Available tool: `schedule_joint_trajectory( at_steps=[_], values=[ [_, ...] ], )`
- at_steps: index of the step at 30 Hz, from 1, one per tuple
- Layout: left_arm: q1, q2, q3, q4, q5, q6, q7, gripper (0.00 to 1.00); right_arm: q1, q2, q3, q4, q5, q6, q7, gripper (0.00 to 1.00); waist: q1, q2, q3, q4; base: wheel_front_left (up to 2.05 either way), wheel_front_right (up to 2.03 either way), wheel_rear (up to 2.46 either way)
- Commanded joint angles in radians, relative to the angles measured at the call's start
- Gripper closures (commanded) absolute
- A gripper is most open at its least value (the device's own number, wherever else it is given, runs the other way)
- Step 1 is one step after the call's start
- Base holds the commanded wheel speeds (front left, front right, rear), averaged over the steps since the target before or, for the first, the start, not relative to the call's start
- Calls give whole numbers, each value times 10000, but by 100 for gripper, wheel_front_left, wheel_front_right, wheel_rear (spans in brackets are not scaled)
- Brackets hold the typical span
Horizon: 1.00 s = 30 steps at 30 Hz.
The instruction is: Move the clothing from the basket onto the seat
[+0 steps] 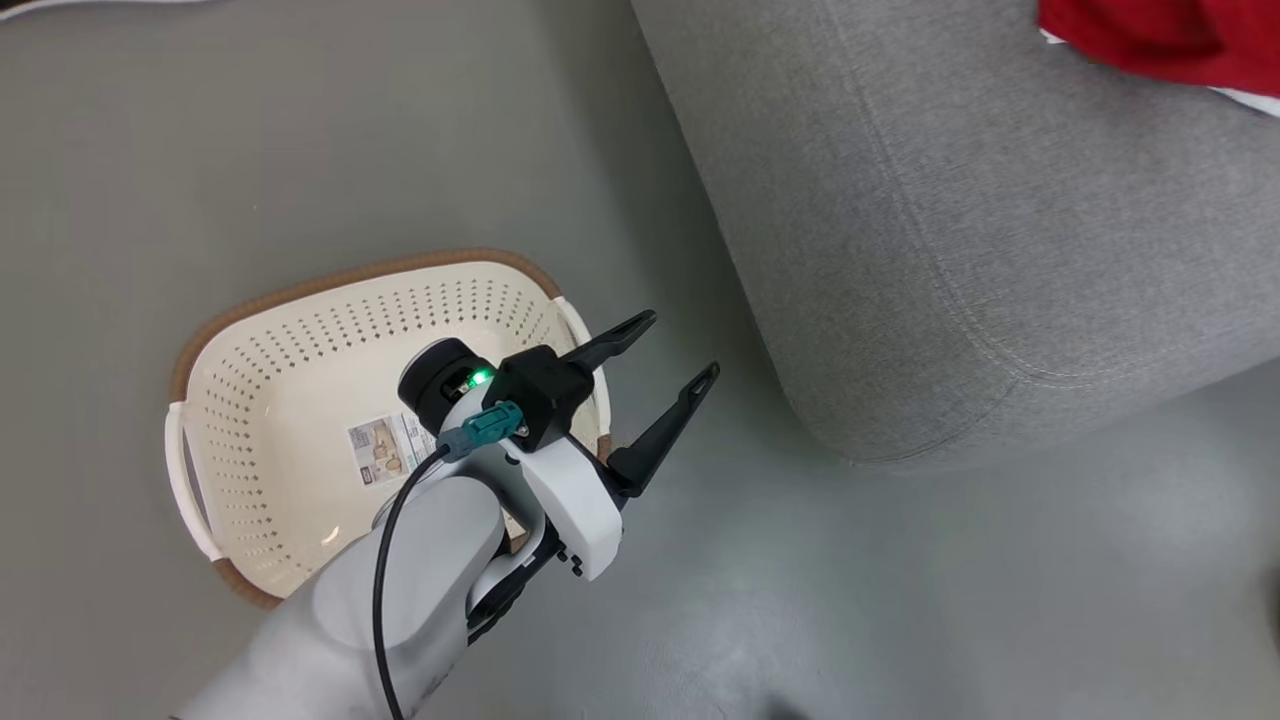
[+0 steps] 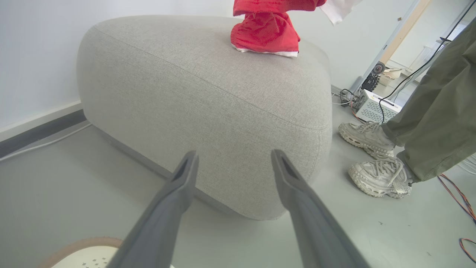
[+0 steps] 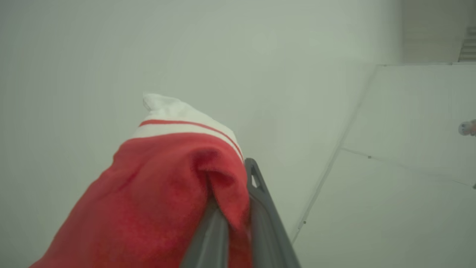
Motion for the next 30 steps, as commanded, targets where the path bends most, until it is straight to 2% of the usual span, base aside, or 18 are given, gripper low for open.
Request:
schedule_joint_trajectory(
  at_steps=[1, 5, 12, 17, 22, 27, 30],
  values=[
    [-134, 83, 219, -268, 31, -40, -89, 0, -480, -495, -512, 79, -362, 27, 12, 100, 0, 0, 402, 344, 0, 0, 0],
    [-44, 314, -60, -230, 130, -40, -89, 0, -1500, -748, -1372, 580, -1281, 27, 177, 100, 0, 0, 825, 606, 0, 0, 0],
    [150, 679, -198, -156, 142, -40, -89, 0, -2778, -391, -3332, 780, -2983, 27, 489, 100, 0, 0, 1532, 977, 0, 0, 0],
    [252, 816, -265, -161, 143, -40, -89, 0, -2744, 214, -4672, 637, -4085, 27, 1082, 100, 0, 0, 2027, 1287, 0, 0, 0],
    [360, 1004, -207, -111, 144, -40, -89, 0, -2613, 920, -5322, 929, -4473, 27, 1909, 100, 0, 0, 2470, 1438, 0, 0, 0],
    [294, 992, -181, -124, 188, -40, -89, 0, -2501, 965, -5780, 1522, -4813, 27, 2191, 100, 0, 0, 2744, 1620, 0, 0, 0],
    [235, 883, -219, -166, 166, -40, -89, 0, -2212, 847, -6411, 2032, -5243, 27, 2525, 100, 0, 0, 2845, 1790, 0, 0, 0]
  ],
)
